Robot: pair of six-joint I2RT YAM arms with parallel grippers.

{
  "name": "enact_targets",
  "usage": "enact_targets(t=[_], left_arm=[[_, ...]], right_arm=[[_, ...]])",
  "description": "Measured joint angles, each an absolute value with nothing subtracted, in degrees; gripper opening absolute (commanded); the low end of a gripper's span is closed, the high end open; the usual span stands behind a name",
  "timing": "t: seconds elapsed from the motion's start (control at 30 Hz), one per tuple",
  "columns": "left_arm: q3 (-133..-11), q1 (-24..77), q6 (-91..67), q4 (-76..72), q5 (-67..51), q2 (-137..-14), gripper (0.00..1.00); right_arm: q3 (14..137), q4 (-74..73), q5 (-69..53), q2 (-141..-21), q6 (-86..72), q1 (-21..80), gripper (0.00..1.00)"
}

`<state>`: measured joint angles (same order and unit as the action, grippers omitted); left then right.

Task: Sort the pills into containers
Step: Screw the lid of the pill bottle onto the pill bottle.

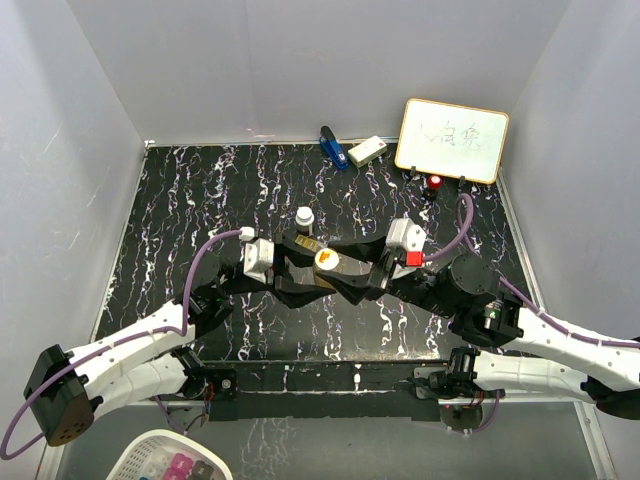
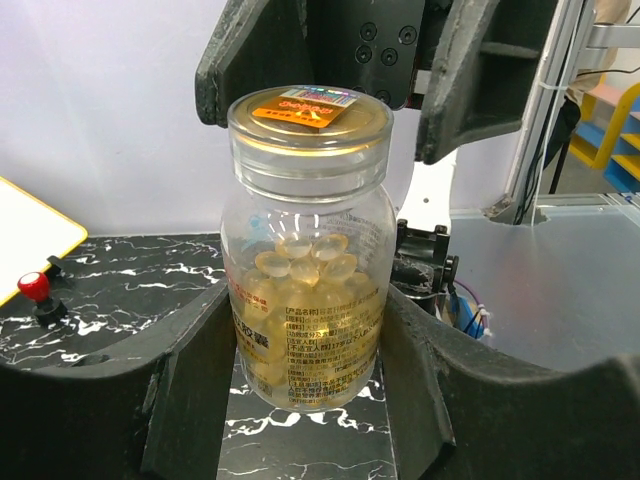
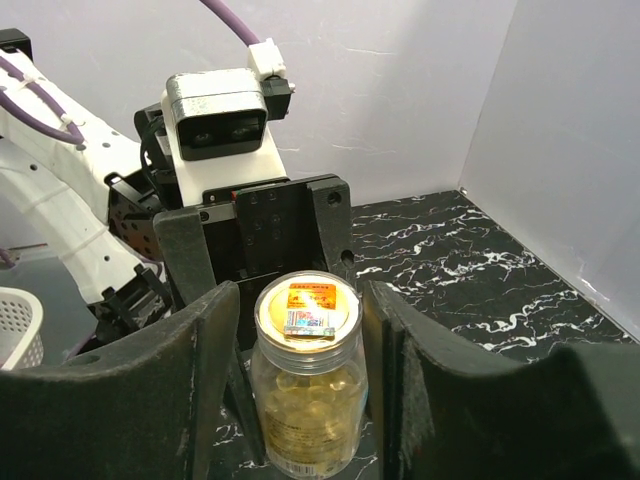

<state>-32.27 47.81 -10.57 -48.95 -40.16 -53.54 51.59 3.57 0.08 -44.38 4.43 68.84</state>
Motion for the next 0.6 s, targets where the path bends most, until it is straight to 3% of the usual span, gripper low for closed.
enact_targets(t=[0.13, 0.33, 0.6], left_arm=[[-32.32, 47.81, -10.26, -48.66, -39.00, -53.58, 0.00], [-33.04, 47.81, -10.22, -48.34, -38.61, -54.13, 0.00], [-33.12, 47.81, -10.44, -48.36, -38.72, -54.19, 0.00]], right_arm=[[51.59, 3.53, -0.19, -44.47, 4.40, 68.84, 0.59], [51.81, 3.62, -0.03, -44.64, 4.49, 68.82, 0.53], [51.96, 3.66, 0.78, -44.88, 4.47, 68.73, 0.53]])
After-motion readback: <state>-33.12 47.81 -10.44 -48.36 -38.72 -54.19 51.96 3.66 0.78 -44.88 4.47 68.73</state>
